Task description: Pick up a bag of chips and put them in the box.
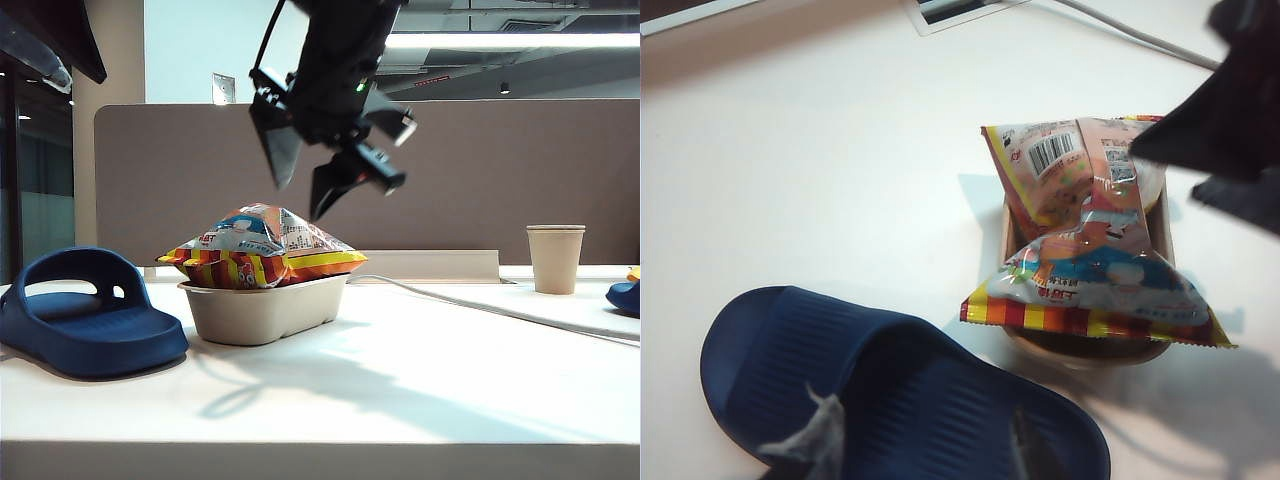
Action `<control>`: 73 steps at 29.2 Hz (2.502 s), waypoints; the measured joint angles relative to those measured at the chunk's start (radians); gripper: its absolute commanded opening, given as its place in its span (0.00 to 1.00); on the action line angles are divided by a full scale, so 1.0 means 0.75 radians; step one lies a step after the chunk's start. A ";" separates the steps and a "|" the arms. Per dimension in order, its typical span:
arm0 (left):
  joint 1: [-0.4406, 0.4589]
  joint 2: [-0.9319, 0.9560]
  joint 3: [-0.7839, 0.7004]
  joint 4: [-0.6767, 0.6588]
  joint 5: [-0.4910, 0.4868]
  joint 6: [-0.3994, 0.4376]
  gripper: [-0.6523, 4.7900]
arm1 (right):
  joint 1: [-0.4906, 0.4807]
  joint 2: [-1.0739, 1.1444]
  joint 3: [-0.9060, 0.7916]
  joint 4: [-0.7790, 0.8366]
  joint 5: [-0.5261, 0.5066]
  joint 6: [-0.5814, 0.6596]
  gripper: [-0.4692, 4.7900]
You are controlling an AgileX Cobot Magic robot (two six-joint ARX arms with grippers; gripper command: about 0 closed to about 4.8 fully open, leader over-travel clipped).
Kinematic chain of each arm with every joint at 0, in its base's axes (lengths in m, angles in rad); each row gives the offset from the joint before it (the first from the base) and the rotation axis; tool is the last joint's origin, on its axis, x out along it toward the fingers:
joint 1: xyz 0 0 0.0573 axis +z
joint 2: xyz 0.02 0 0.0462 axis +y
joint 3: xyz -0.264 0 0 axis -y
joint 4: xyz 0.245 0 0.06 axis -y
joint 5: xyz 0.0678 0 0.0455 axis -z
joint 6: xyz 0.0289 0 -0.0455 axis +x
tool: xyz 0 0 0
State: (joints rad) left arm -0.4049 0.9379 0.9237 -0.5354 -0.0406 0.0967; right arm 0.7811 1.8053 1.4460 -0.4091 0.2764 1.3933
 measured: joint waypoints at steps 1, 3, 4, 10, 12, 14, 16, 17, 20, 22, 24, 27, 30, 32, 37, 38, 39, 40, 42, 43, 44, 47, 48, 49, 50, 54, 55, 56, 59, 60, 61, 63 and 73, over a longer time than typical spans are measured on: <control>0.000 0.000 0.000 0.001 0.000 0.000 0.51 | -0.003 -0.013 0.000 -0.005 0.019 -0.036 0.64; 0.000 0.000 0.000 0.001 0.000 0.000 0.51 | -0.012 -0.047 0.000 -0.013 0.055 -0.131 0.64; 0.000 0.000 0.000 0.001 0.008 0.000 0.51 | -0.020 -0.068 0.000 -0.015 0.063 -0.193 0.64; -0.001 0.000 0.000 0.001 0.085 -0.001 0.51 | -0.043 -0.161 0.001 -0.047 0.084 -0.542 0.64; 0.000 0.000 0.000 0.000 0.086 -0.001 0.51 | -0.044 -0.193 0.001 -0.069 0.081 -0.669 0.64; 0.001 0.000 0.000 -0.001 0.086 -0.001 0.51 | -0.043 -0.233 0.001 -0.103 0.081 -0.807 0.64; 0.001 0.000 0.000 -0.003 0.089 -0.001 0.51 | -0.036 -0.275 0.001 -0.143 0.081 -0.934 0.64; 0.001 0.000 0.000 -0.005 0.094 -0.001 0.51 | -0.035 -0.300 0.001 -0.169 0.079 -1.006 0.64; 0.000 0.000 0.000 -0.012 0.141 -0.001 0.51 | -0.033 -0.364 0.001 -0.264 0.047 -1.170 0.64; 0.001 0.000 0.000 -0.012 0.178 -0.003 0.51 | -0.033 -0.408 0.001 -0.328 0.024 -1.267 0.64; 0.000 0.000 0.000 -0.012 0.208 -0.017 0.51 | -0.031 -0.450 0.001 -0.378 0.014 -1.355 0.64; 0.000 0.000 0.000 -0.012 0.265 -0.030 0.51 | -0.022 -0.517 0.001 -0.468 0.010 -1.490 0.64; 0.000 0.000 0.000 -0.012 0.310 -0.031 0.51 | -0.020 -0.584 0.001 -0.543 -0.039 -1.617 0.64; 0.001 0.000 0.000 -0.012 0.334 -0.031 0.52 | -0.020 -0.624 0.001 -0.594 -0.080 -1.693 0.64; 0.001 0.000 0.000 -0.014 0.450 -0.032 0.51 | -0.019 -0.712 -0.001 -0.681 -0.126 -1.812 0.64; 0.001 0.000 0.000 -0.015 0.467 -0.032 0.51 | -0.019 -0.735 -0.001 -0.681 -0.129 -1.829 0.64; 0.000 0.000 0.000 -0.015 0.488 -0.031 0.51 | -0.019 -0.753 -0.001 -0.680 -0.129 -1.841 0.64; 0.000 -0.001 0.000 -0.015 0.504 -0.032 0.51 | -0.019 -0.775 -0.001 -0.679 -0.130 -1.850 0.64; 0.000 -0.005 0.000 -0.015 0.517 -0.041 0.51 | -0.019 -0.813 -0.001 -0.679 -0.143 -1.863 0.63; 0.000 -0.009 0.000 -0.015 0.520 -0.050 0.51 | -0.020 -0.839 -0.003 -0.676 -0.157 -1.873 0.63; 0.000 -0.015 0.000 -0.016 0.520 -0.055 0.51 | -0.019 -0.866 -0.011 -0.665 -0.165 -1.880 0.63; 0.001 -0.054 -0.001 -0.020 0.523 -0.061 0.51 | -0.019 -0.980 -0.063 -0.608 -0.221 -1.895 0.63; 0.001 -0.069 0.000 -0.020 0.524 -0.061 0.51 | -0.020 -1.023 -0.087 -0.584 -0.247 -1.896 0.63; 0.001 -0.085 0.000 -0.020 0.524 -0.061 0.51 | -0.020 -1.068 -0.129 -0.539 -0.272 -1.897 0.63; 0.000 -0.098 0.000 -0.020 0.525 -0.061 0.51 | -0.020 -1.106 -0.167 -0.508 -0.289 -1.898 0.63; 0.001 -0.170 0.000 -0.024 0.528 -0.062 0.51 | -0.019 -1.273 -0.343 -0.437 -0.304 -1.916 0.63; 0.001 -0.193 0.000 -0.031 0.528 -0.063 0.51 | -0.019 -1.318 -0.397 -0.398 -0.304 -1.918 0.63; 0.001 -0.214 0.000 -0.042 0.529 -0.063 0.51 | -0.020 -1.356 -0.440 -0.379 -0.304 -1.918 0.63; 0.000 -0.262 0.000 -0.080 0.529 -0.066 0.51 | -0.019 -1.467 -0.573 -0.339 -0.304 -1.919 0.63; 0.000 -0.281 -0.001 -0.093 0.529 -0.066 0.51 | -0.019 -1.495 -0.609 -0.313 -0.304 -1.918 0.63; 0.000 -0.302 -0.001 -0.107 0.529 -0.066 0.51 | -0.019 -1.528 -0.651 -0.286 -0.304 -1.918 0.63; 0.000 -0.343 -0.001 -0.122 0.529 -0.073 0.52 | -0.019 -1.584 -0.715 -0.249 -0.306 -1.918 0.63; 0.000 -0.645 0.004 -0.142 0.525 -0.151 0.52 | -0.020 -1.727 -0.861 -0.199 -0.342 -1.913 0.61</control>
State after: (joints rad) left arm -0.4049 0.4541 0.9268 -0.6418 0.3531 -0.0166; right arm 0.7662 0.5098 0.8005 -0.5583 0.0196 -0.0414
